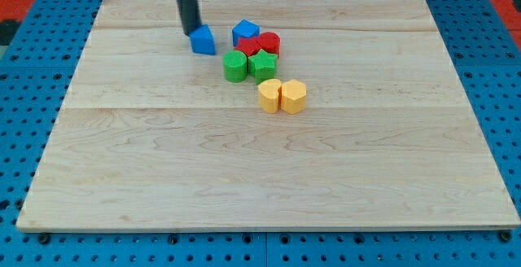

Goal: Push the heart below the green star

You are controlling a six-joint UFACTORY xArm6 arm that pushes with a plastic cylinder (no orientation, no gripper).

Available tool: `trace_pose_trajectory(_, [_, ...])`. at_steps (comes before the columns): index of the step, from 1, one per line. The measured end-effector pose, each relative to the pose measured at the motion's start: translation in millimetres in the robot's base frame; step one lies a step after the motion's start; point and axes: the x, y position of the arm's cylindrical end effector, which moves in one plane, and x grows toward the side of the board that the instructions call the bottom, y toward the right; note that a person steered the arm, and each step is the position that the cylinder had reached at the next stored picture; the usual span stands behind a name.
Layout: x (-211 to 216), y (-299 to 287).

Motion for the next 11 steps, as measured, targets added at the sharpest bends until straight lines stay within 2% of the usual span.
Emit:
trace_pose_trajectory(1, [11, -1])
trace_pose_trajectory(2, [3, -66])
trace_pose_trajectory(3, [-35, -69])
trace_pose_trajectory(4, [-53, -45])
trace_pose_trajectory(5, [17, -68])
trace_pose_trajectory(6, [120, -26])
trace_pose_trajectory(7, [196, 63])
trace_pose_trajectory(8, [211, 149])
trace_pose_trajectory(9, [174, 151])
trace_pose_trajectory(10, [151, 122])
trace_pose_trajectory(11, [150, 118])
